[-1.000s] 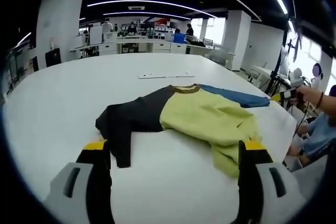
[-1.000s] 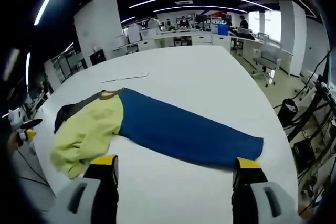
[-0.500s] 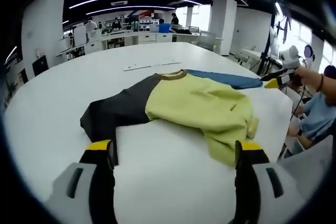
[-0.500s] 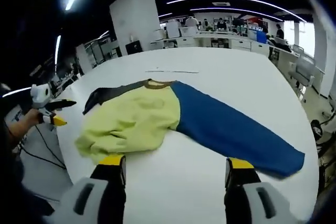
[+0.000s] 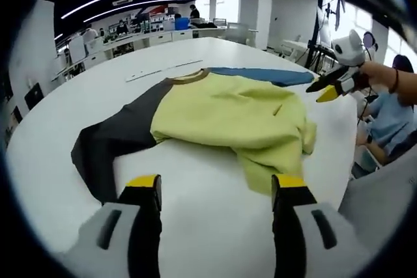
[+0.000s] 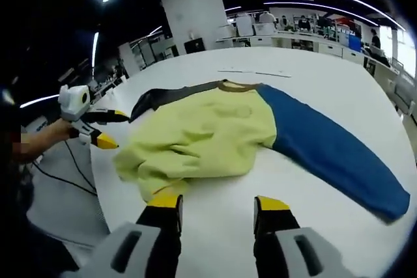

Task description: Fold the garment on the visible template until the final outline fits inside the template.

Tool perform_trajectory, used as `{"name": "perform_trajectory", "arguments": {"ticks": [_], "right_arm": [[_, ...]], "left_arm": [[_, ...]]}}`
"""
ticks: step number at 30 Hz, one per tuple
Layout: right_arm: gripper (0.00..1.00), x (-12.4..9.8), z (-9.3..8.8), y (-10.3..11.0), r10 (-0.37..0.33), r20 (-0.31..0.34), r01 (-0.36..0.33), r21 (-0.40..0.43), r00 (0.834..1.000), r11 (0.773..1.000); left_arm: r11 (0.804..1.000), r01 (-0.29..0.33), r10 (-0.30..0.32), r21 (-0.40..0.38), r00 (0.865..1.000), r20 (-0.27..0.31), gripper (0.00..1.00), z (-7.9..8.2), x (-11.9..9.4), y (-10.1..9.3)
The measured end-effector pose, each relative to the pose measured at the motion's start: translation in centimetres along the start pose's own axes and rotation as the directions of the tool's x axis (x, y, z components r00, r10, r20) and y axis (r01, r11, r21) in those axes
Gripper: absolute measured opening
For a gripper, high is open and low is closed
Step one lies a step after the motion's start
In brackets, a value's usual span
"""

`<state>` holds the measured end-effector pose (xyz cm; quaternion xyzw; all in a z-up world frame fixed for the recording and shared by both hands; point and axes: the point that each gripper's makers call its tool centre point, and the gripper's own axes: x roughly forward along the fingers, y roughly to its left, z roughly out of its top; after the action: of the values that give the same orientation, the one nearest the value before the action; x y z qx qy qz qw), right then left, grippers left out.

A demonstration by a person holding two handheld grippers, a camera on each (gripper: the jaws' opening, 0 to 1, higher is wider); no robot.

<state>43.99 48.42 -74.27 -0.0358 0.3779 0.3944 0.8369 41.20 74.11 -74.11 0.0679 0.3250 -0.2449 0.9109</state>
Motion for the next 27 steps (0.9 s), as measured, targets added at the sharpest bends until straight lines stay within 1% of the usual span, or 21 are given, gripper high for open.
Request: {"name": "perform_trajectory", "arguments": {"ticks": [4, 13, 16, 22, 26, 27], "right_arm": [[0.33, 0.7, -0.2, 0.6, 0.018, -0.007, -0.018, -0.014, 1.000, 1.000], [0.25, 2.7, -0.7, 2.3, 0.060, -0.035, -0.064, -0.120, 0.998, 0.991], [0.22, 3.3, -0.6, 2.9, 0.082, -0.039, -0.087, -0.132, 0.996, 0.987], [0.19, 4.2, -0.2, 3.7, 0.121, -0.039, -0.126, -0.166, 0.992, 0.978], [0.13, 4.8, -0.3, 4.2, 0.139, -0.051, -0.146, -0.175, 0.989, 0.974], [0.11, 4.9, -0.4, 4.2, 0.142, -0.054, -0.150, -0.175, 0.988, 0.973]], "left_arm": [[1.000, 0.014, -0.014, 0.004, 1.000, -0.010, 0.58, -0.2, 0.7, -0.4], [0.998, 0.067, -0.068, -0.009, 0.997, -0.026, 0.44, -0.5, 2.2, -1.8], [0.996, 0.086, -0.087, -0.025, 0.996, -0.029, 0.40, -0.5, 2.6, -2.3], [0.994, 0.111, -0.112, -0.021, 0.993, -0.037, 0.34, -0.4, 3.4, -3.1], [0.992, 0.128, -0.129, -0.022, 0.991, -0.047, 0.30, -0.5, 3.9, -3.7], [0.992, 0.129, -0.129, -0.013, 0.991, -0.033, 0.30, -0.1, 4.0, -3.7]]}}
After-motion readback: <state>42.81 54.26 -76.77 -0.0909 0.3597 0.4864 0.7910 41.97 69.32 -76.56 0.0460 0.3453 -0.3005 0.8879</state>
